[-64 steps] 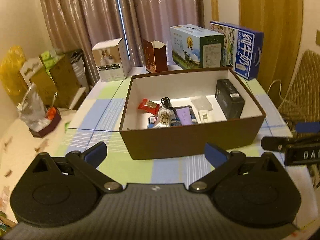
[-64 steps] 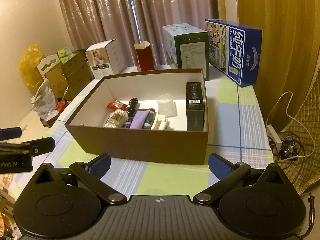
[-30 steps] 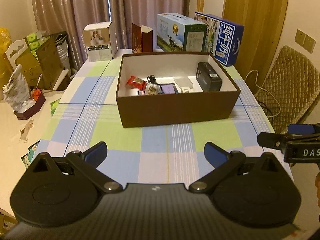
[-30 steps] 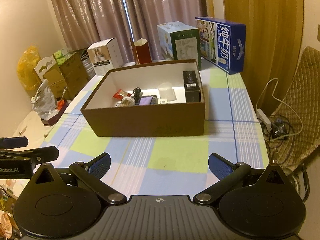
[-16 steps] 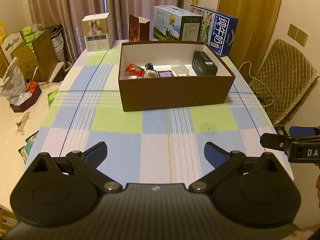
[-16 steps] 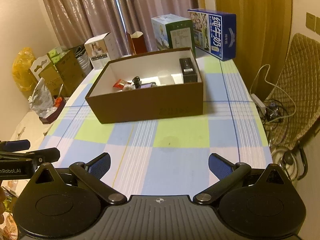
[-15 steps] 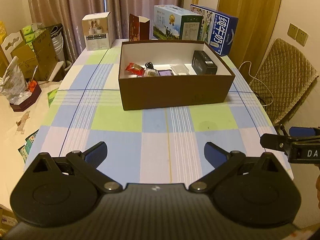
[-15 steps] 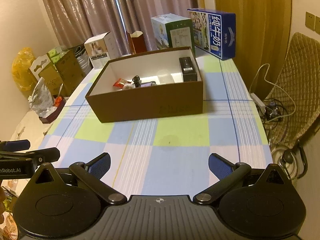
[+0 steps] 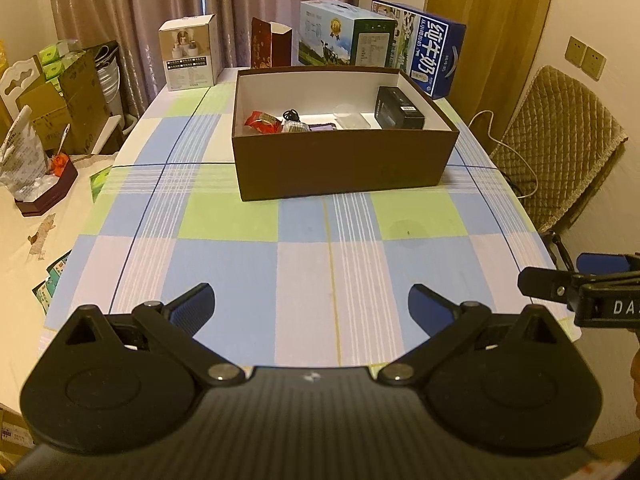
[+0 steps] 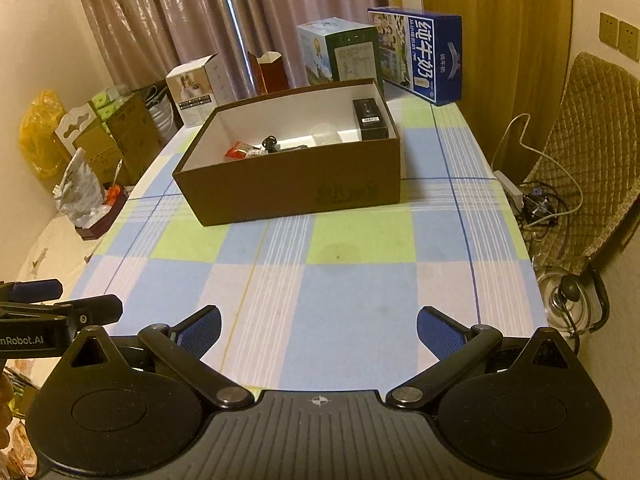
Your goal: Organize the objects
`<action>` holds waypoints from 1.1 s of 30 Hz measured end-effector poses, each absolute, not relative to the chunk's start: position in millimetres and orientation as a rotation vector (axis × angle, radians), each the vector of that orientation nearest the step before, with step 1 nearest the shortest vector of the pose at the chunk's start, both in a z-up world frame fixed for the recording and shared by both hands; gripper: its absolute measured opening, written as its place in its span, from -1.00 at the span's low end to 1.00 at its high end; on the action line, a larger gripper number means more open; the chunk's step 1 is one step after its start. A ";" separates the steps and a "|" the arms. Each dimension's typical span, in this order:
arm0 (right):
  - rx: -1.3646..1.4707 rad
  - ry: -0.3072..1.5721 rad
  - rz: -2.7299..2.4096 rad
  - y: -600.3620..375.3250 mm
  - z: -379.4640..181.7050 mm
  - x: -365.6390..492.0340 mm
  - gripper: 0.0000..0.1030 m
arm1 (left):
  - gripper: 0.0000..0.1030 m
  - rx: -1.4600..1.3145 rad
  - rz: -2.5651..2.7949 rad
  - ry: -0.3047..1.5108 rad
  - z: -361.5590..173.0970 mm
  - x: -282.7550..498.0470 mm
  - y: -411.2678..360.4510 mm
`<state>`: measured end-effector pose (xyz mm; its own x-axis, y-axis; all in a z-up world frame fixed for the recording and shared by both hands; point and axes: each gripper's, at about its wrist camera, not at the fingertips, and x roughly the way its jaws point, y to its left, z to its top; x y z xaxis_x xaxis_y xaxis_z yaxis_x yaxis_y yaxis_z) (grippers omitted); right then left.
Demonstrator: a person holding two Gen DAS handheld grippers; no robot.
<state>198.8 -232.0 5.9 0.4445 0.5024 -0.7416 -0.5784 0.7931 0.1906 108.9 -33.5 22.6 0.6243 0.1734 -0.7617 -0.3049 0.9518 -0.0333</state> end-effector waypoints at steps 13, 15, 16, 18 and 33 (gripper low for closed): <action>-0.111 0.891 0.669 -229.8 3.9 188.9 0.97 | 0.97 -0.170 0.267 0.859 20.1 101.2 -33.6; -0.113 0.888 0.670 -228.7 4.6 188.4 0.97 | 0.97 -0.169 0.267 0.857 20.2 101.2 -33.5; -0.113 0.887 0.670 -228.0 4.6 188.4 0.97 | 0.97 -0.168 0.265 0.857 20.3 100.9 -33.2; -0.113 0.887 0.668 -227.2 4.6 189.0 0.97 | 0.97 -0.168 0.264 0.855 20.4 100.8 -32.2; -0.119 0.891 0.668 -224.1 2.7 192.6 0.97 | 0.97 -0.167 0.262 0.855 20.5 101.6 -31.7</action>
<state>192.6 -224.1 2.7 0.4419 0.4894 -0.7518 -0.5848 0.7927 0.1723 101.6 -31.7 20.5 0.6268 0.1608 -0.7624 -0.2944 0.9548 -0.0406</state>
